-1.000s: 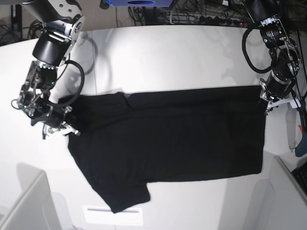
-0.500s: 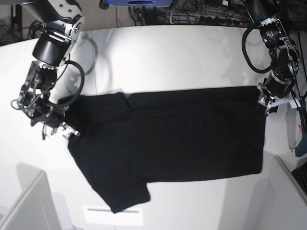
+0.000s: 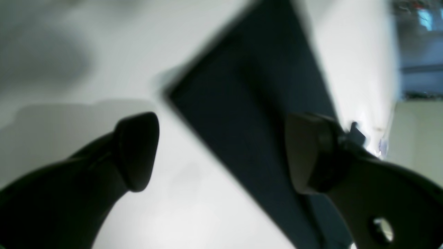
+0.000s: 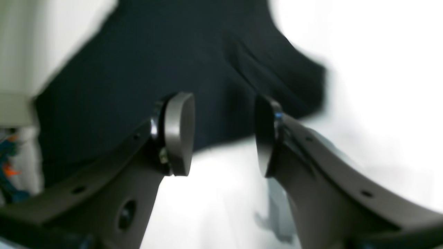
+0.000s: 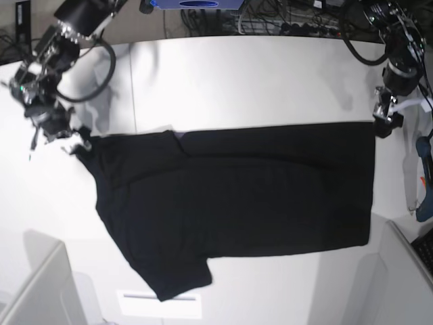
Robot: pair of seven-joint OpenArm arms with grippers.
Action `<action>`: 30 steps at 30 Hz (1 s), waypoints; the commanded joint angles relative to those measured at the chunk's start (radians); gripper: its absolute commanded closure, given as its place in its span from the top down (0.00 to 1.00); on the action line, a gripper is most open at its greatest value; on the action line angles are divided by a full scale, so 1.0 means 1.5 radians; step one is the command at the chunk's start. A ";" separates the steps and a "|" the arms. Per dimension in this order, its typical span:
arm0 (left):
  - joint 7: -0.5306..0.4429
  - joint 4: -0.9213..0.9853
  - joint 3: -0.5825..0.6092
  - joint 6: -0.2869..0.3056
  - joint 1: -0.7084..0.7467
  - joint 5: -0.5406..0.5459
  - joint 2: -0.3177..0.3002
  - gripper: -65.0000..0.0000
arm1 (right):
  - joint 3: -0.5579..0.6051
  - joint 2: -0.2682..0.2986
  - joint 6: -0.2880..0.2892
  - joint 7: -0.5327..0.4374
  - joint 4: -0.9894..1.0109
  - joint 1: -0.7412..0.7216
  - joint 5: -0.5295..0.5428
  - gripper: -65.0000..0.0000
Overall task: Fold the T-shirt properly
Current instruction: 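Lift the shoulder corners with both grippers and pull the shirt toward the arms, then lay the shirt flat and open both grippers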
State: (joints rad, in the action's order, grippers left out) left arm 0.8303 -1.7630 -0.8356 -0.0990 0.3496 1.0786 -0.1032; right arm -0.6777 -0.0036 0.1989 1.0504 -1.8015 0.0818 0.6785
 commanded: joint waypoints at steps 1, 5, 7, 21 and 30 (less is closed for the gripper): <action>-0.010 0.003 -0.012 0.033 -0.007 0.016 -0.013 0.84 | -0.008 -0.001 0.005 -0.013 -0.018 0.000 0.018 0.42; -0.010 0.080 -0.017 0.051 -0.015 0.016 -0.018 0.84 | -0.043 -0.034 0.007 -0.013 -0.007 0.026 0.018 0.50; -0.010 0.098 -0.016 0.051 -0.033 0.015 -0.019 0.84 | -0.067 -0.048 0.007 -0.013 -0.004 0.028 0.018 0.56; -0.006 0.183 -0.004 0.053 -0.133 -0.110 -0.014 0.47 | -0.096 -0.044 0.003 -0.077 0.157 -0.023 0.014 0.59; -0.009 0.191 0.029 0.053 -0.136 -0.111 -0.014 0.00 | -0.090 0.000 0.003 -0.126 0.298 -0.076 0.013 0.58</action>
State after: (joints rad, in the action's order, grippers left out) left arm 0.8272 -1.4593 -0.7898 -0.0257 0.1528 0.8978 -0.1081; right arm -0.8139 -0.0124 0.2089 0.8543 -1.3487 -0.0235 0.7151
